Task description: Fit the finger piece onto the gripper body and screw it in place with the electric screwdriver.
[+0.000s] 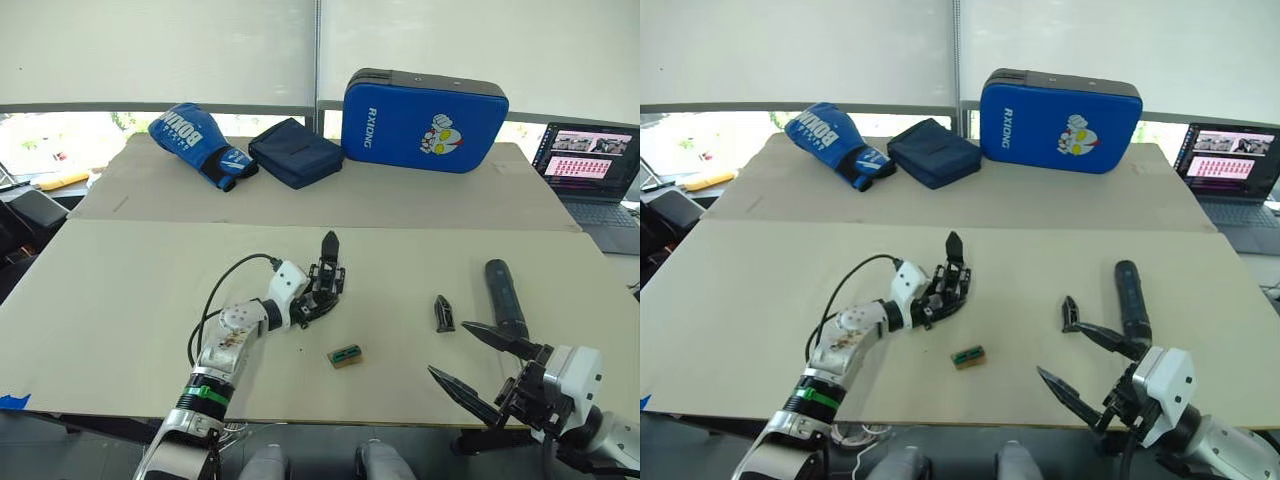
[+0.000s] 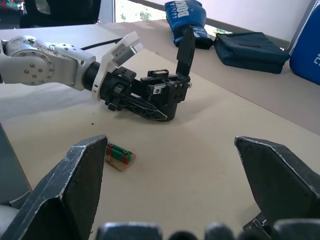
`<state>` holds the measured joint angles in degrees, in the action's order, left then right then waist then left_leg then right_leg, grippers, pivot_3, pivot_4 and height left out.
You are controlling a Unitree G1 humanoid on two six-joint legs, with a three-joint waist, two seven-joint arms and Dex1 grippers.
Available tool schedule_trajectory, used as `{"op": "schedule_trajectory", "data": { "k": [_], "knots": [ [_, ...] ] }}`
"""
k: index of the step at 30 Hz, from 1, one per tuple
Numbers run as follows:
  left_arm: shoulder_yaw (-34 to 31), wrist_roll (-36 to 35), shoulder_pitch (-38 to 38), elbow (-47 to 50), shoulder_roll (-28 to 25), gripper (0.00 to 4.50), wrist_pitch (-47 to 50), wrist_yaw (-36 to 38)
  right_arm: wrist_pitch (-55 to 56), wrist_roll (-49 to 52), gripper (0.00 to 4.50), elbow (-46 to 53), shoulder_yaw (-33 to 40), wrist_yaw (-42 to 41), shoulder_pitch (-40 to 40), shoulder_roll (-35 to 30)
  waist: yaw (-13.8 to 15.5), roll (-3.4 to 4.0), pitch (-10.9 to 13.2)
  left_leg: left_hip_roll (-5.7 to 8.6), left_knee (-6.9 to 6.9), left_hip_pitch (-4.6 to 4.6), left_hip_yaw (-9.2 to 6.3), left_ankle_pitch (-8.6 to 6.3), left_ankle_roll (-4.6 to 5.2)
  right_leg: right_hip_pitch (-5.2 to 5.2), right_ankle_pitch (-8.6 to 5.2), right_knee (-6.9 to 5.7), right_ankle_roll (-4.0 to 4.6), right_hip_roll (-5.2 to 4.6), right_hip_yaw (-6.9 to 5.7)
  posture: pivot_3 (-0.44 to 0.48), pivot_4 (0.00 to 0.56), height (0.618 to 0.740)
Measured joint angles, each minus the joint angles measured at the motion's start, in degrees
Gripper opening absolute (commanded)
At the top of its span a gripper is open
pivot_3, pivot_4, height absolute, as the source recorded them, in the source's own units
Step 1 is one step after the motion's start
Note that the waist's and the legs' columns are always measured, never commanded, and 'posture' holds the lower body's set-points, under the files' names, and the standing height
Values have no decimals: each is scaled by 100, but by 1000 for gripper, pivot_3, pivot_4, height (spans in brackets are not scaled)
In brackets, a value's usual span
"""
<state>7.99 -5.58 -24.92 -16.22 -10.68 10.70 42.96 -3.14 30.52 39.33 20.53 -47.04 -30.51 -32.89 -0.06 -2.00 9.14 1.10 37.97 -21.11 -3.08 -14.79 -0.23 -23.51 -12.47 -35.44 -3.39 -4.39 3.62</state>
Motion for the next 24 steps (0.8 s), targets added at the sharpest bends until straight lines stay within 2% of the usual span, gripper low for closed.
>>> {"op": "schedule_trajectory", "data": {
  "k": [13, 17, 18, 24],
  "knots": [
    [110, -60, 214, 304, -29, 2321, 127, -60, 0, -51, 4500, 1, -28, 56, 17, 53, 2, 2, -1, -1, 0, 3, 2, 0, 0, 4, -1, 0, -1, 2, 0, 0, 150, 740],
    [126, -142, 259, 406, -90, 4247, 266, -2, 6, -53, 4500, 1, -47, 101, 54, 96, -4, 2, -1, -2, 0, 4, 2, 0, 0, 4, -1, 0, -1, 2, 0, 0, 150, 740],
    [139, -143, 264, 425, -120, 4447, 288, 27, 8, -52, 4500, 1, -47, 103, 55, 107, -4, 2, -1, -2, 0, 4, 2, 0, 0, 4, -1, 0, -1, 2, 0, 0, 150, 740],
    [133, -277, 411, 703, -461, 4447, 452, 215, 15, -14, 4500, 19, 104, 88, -144, 114, -22, 5, -3, -5, 0, 6, 2, 0, 0, 6, -1, -1, 0, 4, 0, 0, 150, 740]
  ]
}}
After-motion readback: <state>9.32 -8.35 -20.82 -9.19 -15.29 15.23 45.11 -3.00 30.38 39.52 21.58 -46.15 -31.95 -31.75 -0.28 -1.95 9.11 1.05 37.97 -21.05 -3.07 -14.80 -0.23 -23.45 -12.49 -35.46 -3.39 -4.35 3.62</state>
